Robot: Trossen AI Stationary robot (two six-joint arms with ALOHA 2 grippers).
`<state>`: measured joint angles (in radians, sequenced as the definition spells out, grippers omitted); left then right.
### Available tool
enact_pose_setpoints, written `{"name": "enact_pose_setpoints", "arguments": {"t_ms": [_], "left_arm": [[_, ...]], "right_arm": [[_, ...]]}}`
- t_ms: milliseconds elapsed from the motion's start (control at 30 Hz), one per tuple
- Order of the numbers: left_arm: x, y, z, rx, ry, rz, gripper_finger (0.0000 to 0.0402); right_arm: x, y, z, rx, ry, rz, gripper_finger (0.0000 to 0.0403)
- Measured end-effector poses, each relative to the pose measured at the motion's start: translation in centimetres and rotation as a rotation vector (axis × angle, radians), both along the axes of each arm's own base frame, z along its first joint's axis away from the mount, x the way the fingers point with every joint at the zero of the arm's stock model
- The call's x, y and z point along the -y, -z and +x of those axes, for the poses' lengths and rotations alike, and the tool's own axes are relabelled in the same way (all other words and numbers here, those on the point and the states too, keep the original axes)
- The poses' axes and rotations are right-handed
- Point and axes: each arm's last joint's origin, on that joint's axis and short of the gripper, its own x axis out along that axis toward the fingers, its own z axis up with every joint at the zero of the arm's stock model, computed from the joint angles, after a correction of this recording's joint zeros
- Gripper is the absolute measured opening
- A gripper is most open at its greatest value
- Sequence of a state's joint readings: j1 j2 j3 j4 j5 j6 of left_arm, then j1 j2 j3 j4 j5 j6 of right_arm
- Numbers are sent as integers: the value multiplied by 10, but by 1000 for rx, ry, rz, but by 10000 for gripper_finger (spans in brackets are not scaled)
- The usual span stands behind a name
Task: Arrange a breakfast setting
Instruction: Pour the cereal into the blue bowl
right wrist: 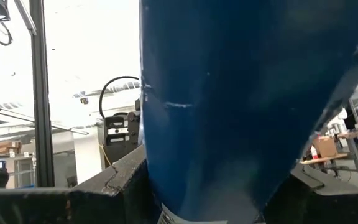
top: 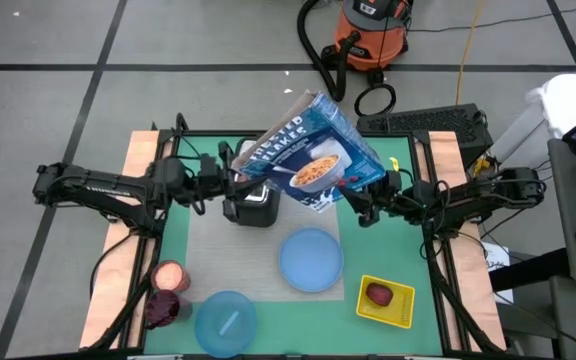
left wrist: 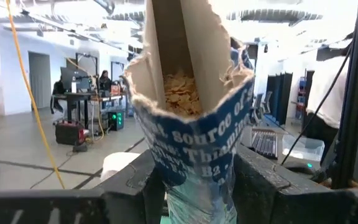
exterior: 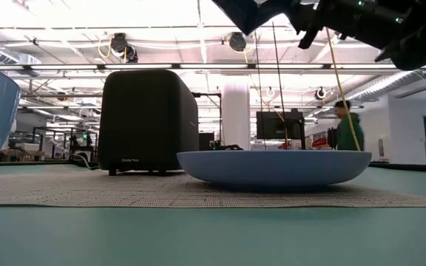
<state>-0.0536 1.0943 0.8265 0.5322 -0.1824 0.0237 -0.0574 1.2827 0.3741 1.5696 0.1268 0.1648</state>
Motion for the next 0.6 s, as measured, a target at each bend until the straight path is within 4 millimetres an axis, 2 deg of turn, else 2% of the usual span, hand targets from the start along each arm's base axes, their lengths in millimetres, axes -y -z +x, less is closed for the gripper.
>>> {"name": "enact_pose_setpoints", "arguments": {"t_ms": [367,600], "left_arm": [[-1,-10,-3,110,-15,27,154],[-5,-15,-6,166,-34,25,154]], "right_arm": [[0,-16,6,50,29,-39,221],[1,-16,6,53,34,-36,221]]}}
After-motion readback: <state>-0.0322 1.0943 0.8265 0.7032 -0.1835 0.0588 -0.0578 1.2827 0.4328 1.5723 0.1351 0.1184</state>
